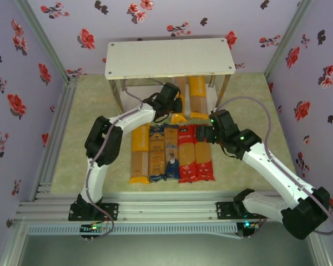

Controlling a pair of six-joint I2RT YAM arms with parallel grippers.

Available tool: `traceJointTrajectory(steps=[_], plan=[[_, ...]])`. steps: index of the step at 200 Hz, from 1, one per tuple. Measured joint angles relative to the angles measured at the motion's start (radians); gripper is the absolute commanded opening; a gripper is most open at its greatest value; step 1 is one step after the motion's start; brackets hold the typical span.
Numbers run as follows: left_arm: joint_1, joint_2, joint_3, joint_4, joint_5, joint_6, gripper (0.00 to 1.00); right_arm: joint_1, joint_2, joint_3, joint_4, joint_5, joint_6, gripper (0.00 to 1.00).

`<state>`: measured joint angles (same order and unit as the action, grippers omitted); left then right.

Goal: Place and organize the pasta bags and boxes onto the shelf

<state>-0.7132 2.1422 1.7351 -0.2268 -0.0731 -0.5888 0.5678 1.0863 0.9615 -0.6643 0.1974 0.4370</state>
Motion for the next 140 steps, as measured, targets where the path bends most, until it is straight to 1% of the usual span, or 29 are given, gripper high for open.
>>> traceJointTrajectory(steps=[14, 40, 47, 50, 66, 78, 105, 123, 140], plan=[[0.0, 0.006, 0.009, 0.0, 0.001, -0.007, 0.0, -0.002, 0.0, 0.0, 0.0, -0.002, 0.0, 0.94], [0.0, 0.008, 0.01, -0.001, 0.005, -0.017, 0.2, -0.005, 0.0, 0.0, 0.0, -0.008, 0.0, 0.94], [0.0, 0.009, 0.01, 0.0, 0.006, -0.022, 0.27, -0.006, 0.0, 0.0, 0.0, -0.009, 0.0, 0.94], [0.0, 0.01, 0.01, 0.0, 0.007, -0.021, 0.29, -0.006, 0.0, 0.0, 0.0, -0.01, 0.0, 0.94], [0.0, 0.017, 0.011, 0.003, 0.007, -0.031, 0.32, -0.006, -0.002, 0.0, 0.0, -0.012, 0.0, 0.94], [0.0, 0.019, 0.01, 0.007, 0.007, -0.029, 0.38, -0.007, -0.006, 0.0, 0.0, -0.013, 0.0, 0.94], [0.0, 0.019, 0.011, 0.049, 0.015, -0.034, 0.42, -0.007, -0.019, 0.0, 0.0, -0.014, 0.0, 0.94], [0.0, 0.019, 0.011, 0.076, 0.026, -0.041, 0.52, -0.008, -0.024, 0.0, 0.0, -0.015, 0.0, 0.94], [0.0, 0.019, 0.006, 0.106, 0.04, -0.053, 0.54, -0.01, -0.025, 0.0, 0.0, -0.015, 0.0, 0.94]])
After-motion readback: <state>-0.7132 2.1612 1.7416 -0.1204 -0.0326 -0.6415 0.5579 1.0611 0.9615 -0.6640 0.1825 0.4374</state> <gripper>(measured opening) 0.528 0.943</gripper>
